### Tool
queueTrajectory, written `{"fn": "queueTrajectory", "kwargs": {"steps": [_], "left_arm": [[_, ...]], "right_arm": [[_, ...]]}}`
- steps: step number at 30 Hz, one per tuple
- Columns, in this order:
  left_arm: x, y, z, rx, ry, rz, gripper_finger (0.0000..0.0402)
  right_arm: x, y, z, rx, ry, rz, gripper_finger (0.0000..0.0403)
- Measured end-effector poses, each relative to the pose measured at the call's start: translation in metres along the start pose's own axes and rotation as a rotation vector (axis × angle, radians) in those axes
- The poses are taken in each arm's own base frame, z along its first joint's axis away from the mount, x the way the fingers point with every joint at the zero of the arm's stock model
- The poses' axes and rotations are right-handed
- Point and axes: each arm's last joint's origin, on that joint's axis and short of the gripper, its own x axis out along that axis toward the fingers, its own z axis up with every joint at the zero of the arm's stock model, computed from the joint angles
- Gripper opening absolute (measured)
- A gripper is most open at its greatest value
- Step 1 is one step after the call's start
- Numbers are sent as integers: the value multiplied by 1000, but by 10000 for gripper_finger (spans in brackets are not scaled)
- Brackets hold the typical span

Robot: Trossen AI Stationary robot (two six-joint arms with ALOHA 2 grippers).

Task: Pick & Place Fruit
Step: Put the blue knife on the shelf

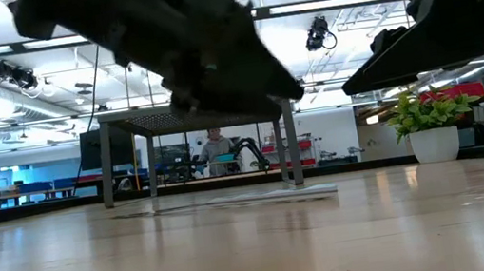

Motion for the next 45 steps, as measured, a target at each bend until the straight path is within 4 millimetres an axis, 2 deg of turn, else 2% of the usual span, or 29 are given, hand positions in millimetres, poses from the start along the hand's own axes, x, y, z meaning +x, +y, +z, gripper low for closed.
{"fn": "queueTrajectory", "kwargs": {"steps": [5, 8, 14, 19, 24, 30, 35, 45], "left_arm": [[0, 1, 3, -51, -59, 63, 239], [4, -1, -4, -63, -49, 51, 232], [27, -4, -29, -100, -27, 62, 214], [38, -10, -29, -135, -29, 53, 204], [38, -10, -28, -98, -14, 84, 195], [39, 1, -38, -85, 95, 152, 181], [40, -2, -37, -100, 122, 95, 169], [36, 2, -46, -53, 238, 113, 142]], "right_arm": [[0, 0, 0, -2, 0, 0, 254], [-1, 1, 1, -22, -3, 5, 254], [-11, 3, 10, -20, -44, 0, 254], [-23, 6, 19, -30, -88, -1, 254], [-26, 9, 19, -49, -79, -20, 254], [-26, 8, 17, -59, -61, -36, 254], [-27, 8, 17, -58, -64, -39, 254], [-26, 8, 16, -61, -59, -43, 254]]}}
